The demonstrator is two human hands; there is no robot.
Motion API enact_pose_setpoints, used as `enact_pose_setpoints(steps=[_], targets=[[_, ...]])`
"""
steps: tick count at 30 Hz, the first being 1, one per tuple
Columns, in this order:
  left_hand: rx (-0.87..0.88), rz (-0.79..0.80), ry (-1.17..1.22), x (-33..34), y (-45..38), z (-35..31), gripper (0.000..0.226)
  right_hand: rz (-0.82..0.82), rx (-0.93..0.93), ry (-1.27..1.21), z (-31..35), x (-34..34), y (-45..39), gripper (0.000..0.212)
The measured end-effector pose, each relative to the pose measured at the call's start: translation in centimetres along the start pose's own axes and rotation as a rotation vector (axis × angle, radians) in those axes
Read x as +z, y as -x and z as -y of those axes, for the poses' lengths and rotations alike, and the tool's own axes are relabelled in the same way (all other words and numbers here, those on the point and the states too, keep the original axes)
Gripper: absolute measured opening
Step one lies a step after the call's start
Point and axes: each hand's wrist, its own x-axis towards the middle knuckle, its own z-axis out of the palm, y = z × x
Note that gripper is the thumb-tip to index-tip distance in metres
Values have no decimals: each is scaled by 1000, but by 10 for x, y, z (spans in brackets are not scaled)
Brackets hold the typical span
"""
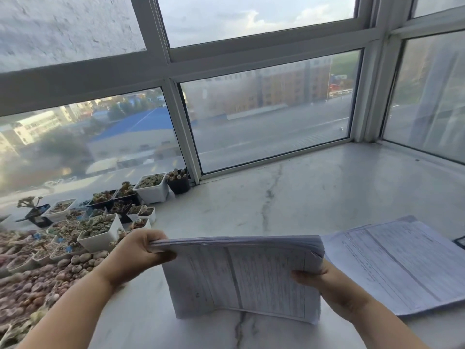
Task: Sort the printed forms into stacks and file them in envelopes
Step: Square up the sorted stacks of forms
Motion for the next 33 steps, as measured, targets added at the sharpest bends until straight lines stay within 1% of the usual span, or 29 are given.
enact_pose_setpoints(steps=[1,2,3,4,5,6,8,10,12,14,16,18,19,20,23,24,25,26,27,28,30,31,33], targets=[[-31,-47,230,4,6,9,18,-24,-13,-8,-1,1,0,27],[-77,-77,433,15,12,19,24,-67,-33,-14,-2,3,1,30],[-135,-94,584,32,18,29,32,-122,-61,-20,-4,6,1,29],[-200,-112,679,53,24,37,37,-178,-89,-32,-6,10,1,25],[-254,-148,724,76,30,42,40,-238,-112,-45,-8,15,2,19],[-286,-217,739,95,34,45,40,-291,-126,-54,-9,20,1,15],[-296,-413,734,116,34,47,28,-329,-139,-60,-7,26,1,11],[-240,-532,771,113,32,41,23,-283,-159,-42,5,27,0,23],[-142,-563,814,103,35,38,24,-239,-167,2,19,23,-1,30],[-90,-530,801,99,43,40,26,-231,-187,42,29,21,-2,26],[-142,-505,742,101,50,46,29,-254,-265,75,32,24,-2,16],[-208,-524,770,104,54,52,20,-335,-334,70,29,28,-2,11],[-222,-524,791,105,55,55,17,-372,-354,51,30,34,0,4],[-220,-512,807,104,55,55,19,-417,-381,36,30,39,0,18],[-185,-484,813,102,57,54,29,-576,-434,20,33,52,-2,79],[-175,-479,807,102,58,53,38,-628,-441,13,36,55,-3,88],[-164,-474,786,102,58,53,54,-667,-446,0,38,57,-4,85],[-163,-473,765,102,59,53,67,-696,-438,-12,40,58,-6,76],[-154,-479,756,102,59,53,74,-712,-427,-16,41,60,-7,66],[-148,-482,759,102,60,52,74,-722,-416,-14,41,60,-9,57],[-147,-472,757,101,61,50,64,-759,-412,18,40,56,-13,38],[-146,-465,755,101,62,48,59,-782,-408,35,39,54,-15,32],[-145,-444,749,101,63,47,53,-801,-418,32,37,50,-16,31]])
